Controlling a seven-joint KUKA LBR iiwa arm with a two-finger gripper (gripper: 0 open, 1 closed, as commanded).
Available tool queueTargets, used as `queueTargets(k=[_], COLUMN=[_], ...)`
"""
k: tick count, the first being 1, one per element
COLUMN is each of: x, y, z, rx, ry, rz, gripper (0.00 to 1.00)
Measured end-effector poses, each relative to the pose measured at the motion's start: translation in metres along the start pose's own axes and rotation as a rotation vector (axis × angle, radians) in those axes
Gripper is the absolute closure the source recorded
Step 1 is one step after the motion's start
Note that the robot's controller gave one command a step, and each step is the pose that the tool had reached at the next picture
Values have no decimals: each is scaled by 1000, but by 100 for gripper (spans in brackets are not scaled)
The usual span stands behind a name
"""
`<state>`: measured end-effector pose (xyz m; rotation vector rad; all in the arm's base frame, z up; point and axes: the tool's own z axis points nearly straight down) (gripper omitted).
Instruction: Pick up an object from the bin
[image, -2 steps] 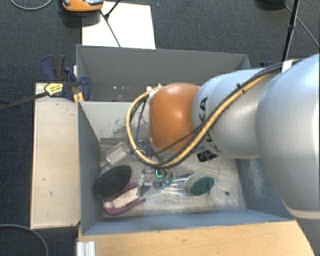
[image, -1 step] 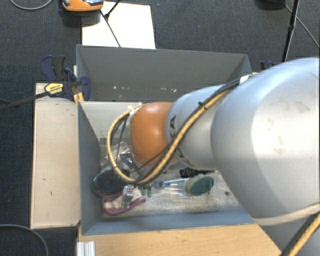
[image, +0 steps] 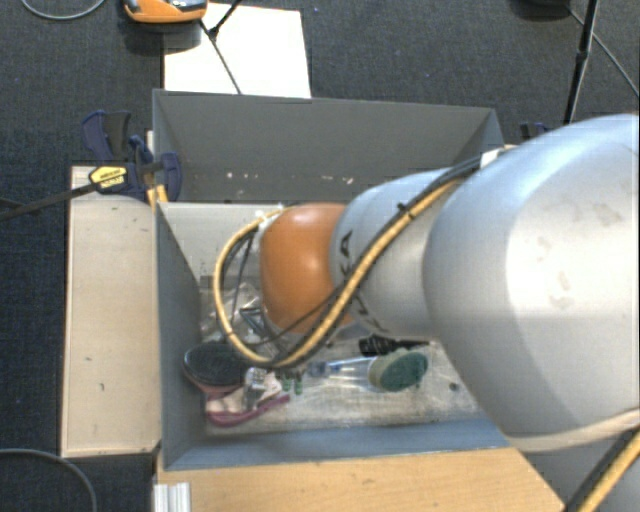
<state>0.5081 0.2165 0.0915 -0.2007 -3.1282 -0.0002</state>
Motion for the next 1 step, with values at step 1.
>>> queueTargets(k=[1], x=[-6], y=[21], z=[-110], rx=[-6], ry=[-14], rz=[0], gripper=[100])
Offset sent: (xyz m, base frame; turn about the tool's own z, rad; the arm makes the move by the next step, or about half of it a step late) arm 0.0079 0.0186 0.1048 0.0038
